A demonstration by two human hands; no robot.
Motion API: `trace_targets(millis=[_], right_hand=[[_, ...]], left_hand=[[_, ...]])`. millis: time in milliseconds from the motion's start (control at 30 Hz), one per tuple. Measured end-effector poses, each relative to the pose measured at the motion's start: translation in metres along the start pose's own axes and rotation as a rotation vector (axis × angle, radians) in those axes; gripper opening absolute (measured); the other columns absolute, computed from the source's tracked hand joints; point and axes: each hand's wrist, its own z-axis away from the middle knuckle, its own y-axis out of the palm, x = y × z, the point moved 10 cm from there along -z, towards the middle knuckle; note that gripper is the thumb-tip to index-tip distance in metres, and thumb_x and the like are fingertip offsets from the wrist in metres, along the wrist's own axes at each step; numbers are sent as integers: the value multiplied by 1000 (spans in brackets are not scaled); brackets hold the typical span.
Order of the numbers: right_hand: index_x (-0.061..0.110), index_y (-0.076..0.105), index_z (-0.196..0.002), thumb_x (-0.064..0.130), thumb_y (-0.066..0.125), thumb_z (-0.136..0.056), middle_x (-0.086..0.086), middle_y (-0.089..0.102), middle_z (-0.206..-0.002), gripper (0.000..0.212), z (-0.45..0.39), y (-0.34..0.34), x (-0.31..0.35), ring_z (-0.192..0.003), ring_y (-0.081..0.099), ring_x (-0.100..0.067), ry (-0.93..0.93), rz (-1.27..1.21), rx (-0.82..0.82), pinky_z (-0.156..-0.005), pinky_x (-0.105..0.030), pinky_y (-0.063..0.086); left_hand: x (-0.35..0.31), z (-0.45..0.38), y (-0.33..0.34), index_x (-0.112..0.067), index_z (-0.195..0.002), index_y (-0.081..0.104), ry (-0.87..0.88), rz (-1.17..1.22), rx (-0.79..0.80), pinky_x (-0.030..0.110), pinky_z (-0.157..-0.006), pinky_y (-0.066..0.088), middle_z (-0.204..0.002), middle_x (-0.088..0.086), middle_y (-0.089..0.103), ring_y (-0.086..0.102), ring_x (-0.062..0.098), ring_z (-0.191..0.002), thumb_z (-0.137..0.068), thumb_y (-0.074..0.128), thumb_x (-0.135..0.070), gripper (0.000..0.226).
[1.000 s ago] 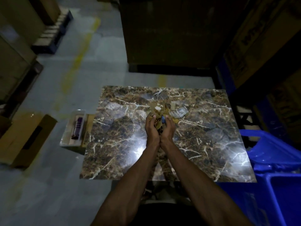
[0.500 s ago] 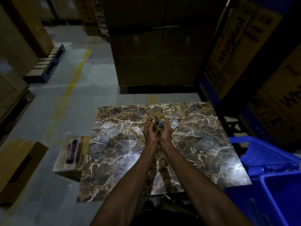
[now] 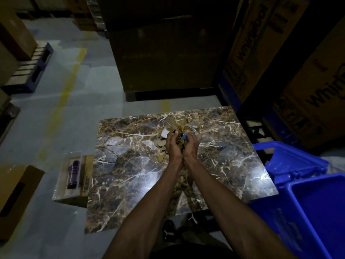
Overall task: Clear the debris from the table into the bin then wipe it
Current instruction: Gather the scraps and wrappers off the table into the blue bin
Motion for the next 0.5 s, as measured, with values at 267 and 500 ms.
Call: trace_targets(millis=[267,500], right_hand=[[3,58,-132,16,47,-110,7,59,-102,27,-2,-38,19,-88,62,19,4,-54,72,-69,1,42],[-1,64,-113,16,50,-109,-6,68,-95,22,4,-121,71,-81,69,-15,-78,-100,-95,-61,-20,56]], left_hand=[[29,22,43,-9,-123,67,-37,-23,93,36,-88,53,-125,11,67,63,29,-117,-104,57,-18,23],[74,72,109,-16,-131,64,-133,-51,226,40,-101,53,-126,1,68,64,23,-119,-103,57,-38,36]])
